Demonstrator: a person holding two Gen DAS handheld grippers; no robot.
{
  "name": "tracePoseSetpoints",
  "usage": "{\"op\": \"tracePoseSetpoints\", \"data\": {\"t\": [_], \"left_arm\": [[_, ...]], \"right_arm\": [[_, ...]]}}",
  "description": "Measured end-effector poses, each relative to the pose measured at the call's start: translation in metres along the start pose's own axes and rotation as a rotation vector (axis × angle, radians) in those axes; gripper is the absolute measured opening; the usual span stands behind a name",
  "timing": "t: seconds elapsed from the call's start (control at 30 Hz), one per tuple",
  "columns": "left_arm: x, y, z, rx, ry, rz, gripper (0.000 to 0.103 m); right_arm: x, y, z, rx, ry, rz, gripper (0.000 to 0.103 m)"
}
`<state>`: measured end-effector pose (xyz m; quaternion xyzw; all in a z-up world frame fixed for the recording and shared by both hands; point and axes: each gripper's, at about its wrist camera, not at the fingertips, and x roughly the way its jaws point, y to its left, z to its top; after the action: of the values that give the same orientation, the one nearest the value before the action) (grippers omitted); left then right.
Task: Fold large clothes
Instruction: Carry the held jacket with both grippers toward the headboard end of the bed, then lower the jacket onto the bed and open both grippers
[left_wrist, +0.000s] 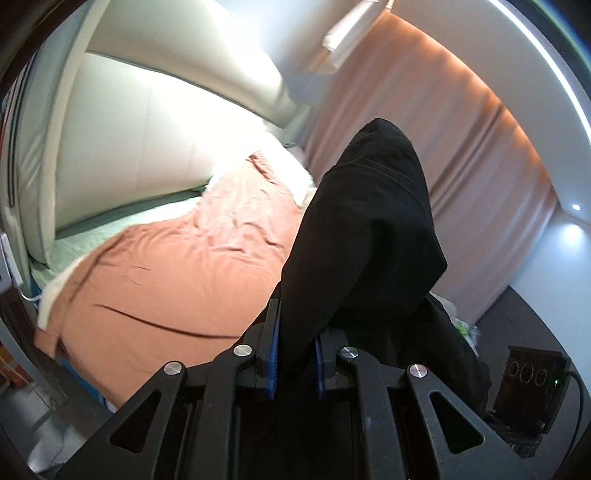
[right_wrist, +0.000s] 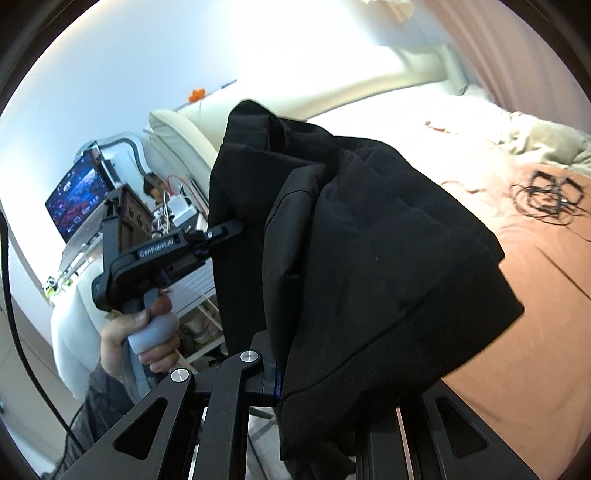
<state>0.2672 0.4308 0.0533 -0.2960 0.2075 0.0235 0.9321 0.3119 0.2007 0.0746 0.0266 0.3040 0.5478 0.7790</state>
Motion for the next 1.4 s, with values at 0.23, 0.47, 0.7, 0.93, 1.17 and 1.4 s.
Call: {"op": "tracePoseSetpoints", "data": {"t": [0.23, 0.47, 0.7, 0.93, 1.17, 1.4], "left_arm": [[0.015, 0.05, 0.033, -0.016, -0.007, 0.11, 0.016], [0.046, 0.085, 0.058, -0.006, 0.005, 0.206, 0.015], [0.108, 0.11, 0.063, -0.003, 0.067, 0.256, 0.016], [0.163, 0.131, 0.063, -0.025, 0.106, 0.34, 0.016], [0.174, 0.133, 0.049, 0.03, 0.118, 0.384, 0.026], [0.162, 0.131, 0.023, 0.025, 0.151, 0.387, 0.036]], "right_arm": [[0.085, -0.002, 0.019, 0.011, 0.071, 0.077, 0.016], [0.15, -0.012, 0.032, 0.059, 0.099, 0.156, 0.016], [0.196, -0.05, 0.028, 0.097, 0.12, 0.131, 0.016], [0.223, -0.1, 0.025, 0.121, 0.129, 0.063, 0.015], [0.263, -0.16, 0.001, 0.187, 0.16, -0.12, 0.029], [0.27, -0.225, -0.045, 0.321, 0.294, -0.293, 0.065]]}}
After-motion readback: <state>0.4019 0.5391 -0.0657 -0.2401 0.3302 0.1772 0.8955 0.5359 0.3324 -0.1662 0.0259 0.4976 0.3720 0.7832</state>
